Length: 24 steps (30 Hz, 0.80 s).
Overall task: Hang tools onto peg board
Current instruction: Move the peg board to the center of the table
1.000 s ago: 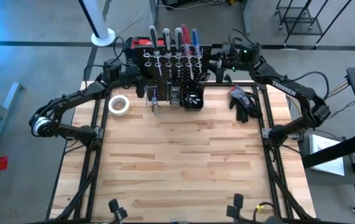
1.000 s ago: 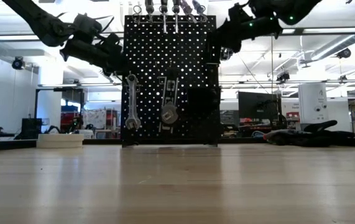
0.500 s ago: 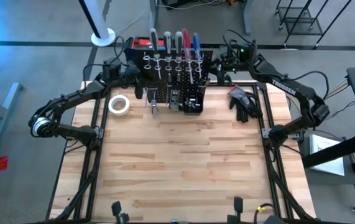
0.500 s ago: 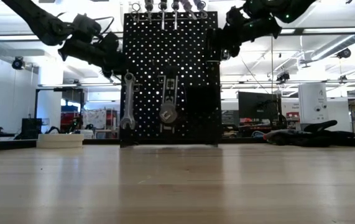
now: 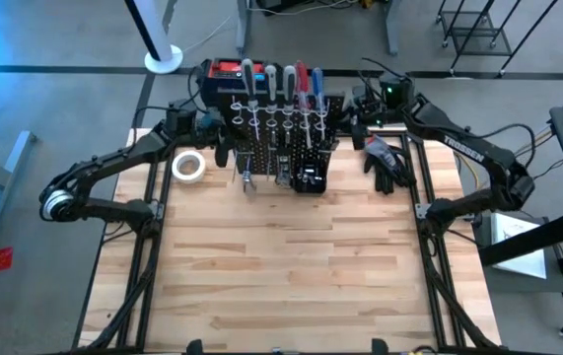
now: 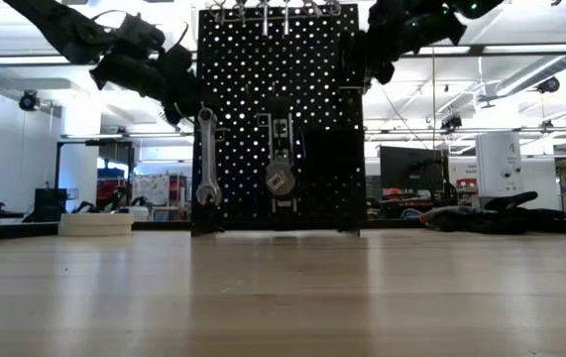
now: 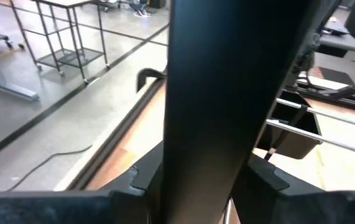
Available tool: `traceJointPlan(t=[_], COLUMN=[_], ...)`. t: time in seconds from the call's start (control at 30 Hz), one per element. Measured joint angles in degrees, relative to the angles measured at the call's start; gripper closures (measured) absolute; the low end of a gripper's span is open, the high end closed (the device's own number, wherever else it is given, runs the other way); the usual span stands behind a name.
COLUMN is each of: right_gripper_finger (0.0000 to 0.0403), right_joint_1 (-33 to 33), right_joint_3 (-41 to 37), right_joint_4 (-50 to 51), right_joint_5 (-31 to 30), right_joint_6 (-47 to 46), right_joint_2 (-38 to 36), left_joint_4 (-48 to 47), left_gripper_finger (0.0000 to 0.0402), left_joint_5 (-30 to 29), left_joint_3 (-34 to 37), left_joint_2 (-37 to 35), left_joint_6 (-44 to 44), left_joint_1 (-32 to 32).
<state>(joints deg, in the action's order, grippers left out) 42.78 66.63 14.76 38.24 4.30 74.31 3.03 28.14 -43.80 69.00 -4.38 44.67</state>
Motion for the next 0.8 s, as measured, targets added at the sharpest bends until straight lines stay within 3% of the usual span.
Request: traceJointPlan(t=[0.17,0.4,0.8], right_gripper_finger=[0.0331,0.0330,0.0330], right_joint_1=[-1.53,-6.77,-10.73], right_joint_3=[-5.75,-13.21,-13.26], right_joint_4=[-0.13,-5.12,-4.04], right_joint_5=[-1.77,-7.71,-7.87], right_joint_6=[-1.88,-4.45,-5.88], right_joint_2=[-6.85,-12.51,-13.59], left_joint_4=[-0.55,2.04,2.12], left_gripper_finger=[0.0271,0.0270,0.0269], left_joint_5=[-2.40,-17.50,-21.43], left_joint_3=[3.07,8.19,8.16], left_joint_2=[-5.04,-8.19,-8.42], left_joint_6=[4.45,6.26,10.77], left_joint_1=[-4.59,-13.79,-19.61])
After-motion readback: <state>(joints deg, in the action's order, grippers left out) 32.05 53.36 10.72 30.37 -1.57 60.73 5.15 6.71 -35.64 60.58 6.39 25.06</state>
